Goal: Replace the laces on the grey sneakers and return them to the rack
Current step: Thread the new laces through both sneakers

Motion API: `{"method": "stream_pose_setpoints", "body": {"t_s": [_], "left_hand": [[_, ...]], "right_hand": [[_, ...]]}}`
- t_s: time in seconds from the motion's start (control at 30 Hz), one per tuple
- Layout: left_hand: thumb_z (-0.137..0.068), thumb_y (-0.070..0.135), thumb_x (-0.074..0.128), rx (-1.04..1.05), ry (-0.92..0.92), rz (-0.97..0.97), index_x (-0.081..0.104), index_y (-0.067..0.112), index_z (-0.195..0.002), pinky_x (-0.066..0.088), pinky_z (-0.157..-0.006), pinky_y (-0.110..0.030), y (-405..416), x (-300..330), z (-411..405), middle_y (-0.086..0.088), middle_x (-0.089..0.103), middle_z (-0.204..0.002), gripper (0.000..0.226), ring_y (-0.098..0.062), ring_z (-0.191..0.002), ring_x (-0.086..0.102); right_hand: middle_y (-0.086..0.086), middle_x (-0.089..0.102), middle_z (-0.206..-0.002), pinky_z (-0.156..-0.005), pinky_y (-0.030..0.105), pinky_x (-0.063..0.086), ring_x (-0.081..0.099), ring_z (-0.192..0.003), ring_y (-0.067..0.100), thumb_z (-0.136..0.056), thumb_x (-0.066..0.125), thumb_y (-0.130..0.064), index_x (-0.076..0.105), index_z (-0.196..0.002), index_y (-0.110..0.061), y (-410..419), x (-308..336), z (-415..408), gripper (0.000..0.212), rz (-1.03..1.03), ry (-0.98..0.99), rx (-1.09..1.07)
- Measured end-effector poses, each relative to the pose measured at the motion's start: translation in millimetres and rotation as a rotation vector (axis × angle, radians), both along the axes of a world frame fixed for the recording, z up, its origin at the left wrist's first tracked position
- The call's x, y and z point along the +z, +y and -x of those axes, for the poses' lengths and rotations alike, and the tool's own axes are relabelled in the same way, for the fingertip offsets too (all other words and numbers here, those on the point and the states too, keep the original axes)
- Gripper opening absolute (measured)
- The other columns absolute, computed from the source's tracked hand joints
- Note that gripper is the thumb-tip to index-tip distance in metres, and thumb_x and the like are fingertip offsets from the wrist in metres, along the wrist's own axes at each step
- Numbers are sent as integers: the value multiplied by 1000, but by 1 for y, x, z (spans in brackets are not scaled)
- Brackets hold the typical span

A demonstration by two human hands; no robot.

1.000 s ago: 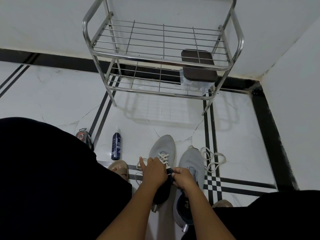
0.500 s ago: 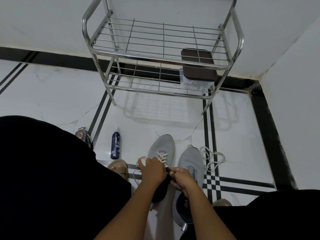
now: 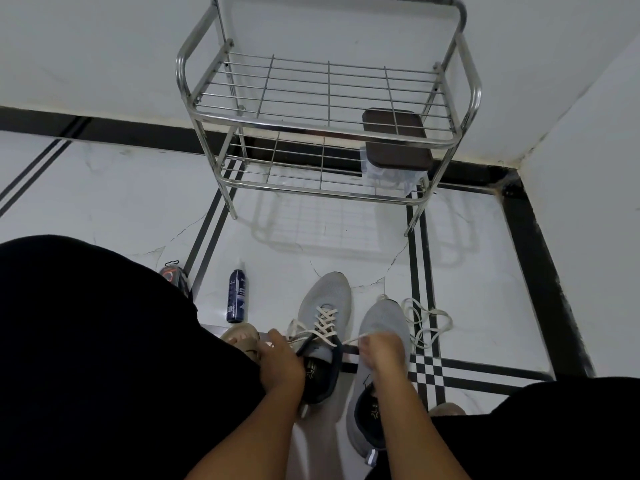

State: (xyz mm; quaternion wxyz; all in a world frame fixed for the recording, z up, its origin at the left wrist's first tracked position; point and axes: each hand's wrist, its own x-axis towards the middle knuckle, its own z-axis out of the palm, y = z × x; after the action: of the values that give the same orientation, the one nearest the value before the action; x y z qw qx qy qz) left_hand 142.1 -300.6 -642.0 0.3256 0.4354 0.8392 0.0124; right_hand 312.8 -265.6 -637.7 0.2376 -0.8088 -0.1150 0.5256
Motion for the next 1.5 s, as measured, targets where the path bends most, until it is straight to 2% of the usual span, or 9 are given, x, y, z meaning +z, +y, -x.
{"method": "stream_pose_setpoints", "body": {"t_s": [0.17,0.27,0.4,0.5,0.7,0.87,1.0,1.17,1.5], "left_hand": [[-93,12,50,-41,5,36,31,14,-129,49,-84,-39,-1,4,3,-15,34,-136,41,-34,-109,58],[-87,17,55,-61,-75,43,32,15,-126,47,-87,-39,1,7,2,-13,37,-132,46,-33,-116,52],[-85,18,50,-39,-152,-47,44,21,-122,46,-89,-37,13,15,0,-10,41,-127,38,-32,-112,52],[-89,20,45,-85,-130,-28,61,25,-117,46,-89,-33,22,13,5,-7,47,-126,32,-28,-112,54],[-92,17,54,-48,-168,-64,60,26,-73,43,-69,-25,26,1,11,-3,64,-103,22,-22,-92,61],[-94,20,47,-52,-146,-37,62,21,-93,42,-76,-27,23,-1,9,-5,59,-112,14,-26,-103,59],[-91,24,52,-67,-207,-65,63,28,-87,49,-81,-31,23,-3,9,-4,64,-109,12,-23,-98,61],[-93,19,47,-100,-138,-75,57,27,-81,47,-77,-32,24,0,7,-2,56,-107,17,-24,-94,58],[-81,41,27,-119,-154,147,62,17,-105,41,-100,-41,43,-10,15,-6,58,-120,48,-32,-116,49]], "right_hand": [[16,59,-101,-71,36,56,60,-76,17,-90,39,-5,45,-106,-2,23,62,-73,18,-482,-190,-1075],[4,51,-91,-57,24,42,53,-69,15,-99,31,-16,43,-114,-6,26,91,-61,21,-633,-519,-714],[2,61,-93,-63,28,44,54,-73,14,-100,40,-25,58,-108,-18,11,50,-9,20,-353,-404,379],[7,66,-94,-79,31,48,61,-88,24,-96,45,-27,63,-87,-17,-15,4,19,23,-141,-373,746],[12,69,-96,-77,35,54,63,-88,30,-93,49,-27,66,-81,-14,-19,-18,24,25,-58,-273,597],[14,54,-121,-77,29,46,60,-94,31,-95,45,-27,67,-104,-9,-21,-22,15,30,-34,-477,585],[5,66,-104,-88,37,53,63,-93,24,-89,53,-27,62,-110,-26,-16,-23,22,23,-111,-262,581],[7,69,-86,-79,36,54,63,-86,27,-90,55,-35,60,-72,-19,-18,-25,26,25,-104,-365,645],[3,63,-94,-84,36,48,60,-94,25,-96,41,-41,41,-104,-20,-11,6,27,22,-185,-365,581]]}}
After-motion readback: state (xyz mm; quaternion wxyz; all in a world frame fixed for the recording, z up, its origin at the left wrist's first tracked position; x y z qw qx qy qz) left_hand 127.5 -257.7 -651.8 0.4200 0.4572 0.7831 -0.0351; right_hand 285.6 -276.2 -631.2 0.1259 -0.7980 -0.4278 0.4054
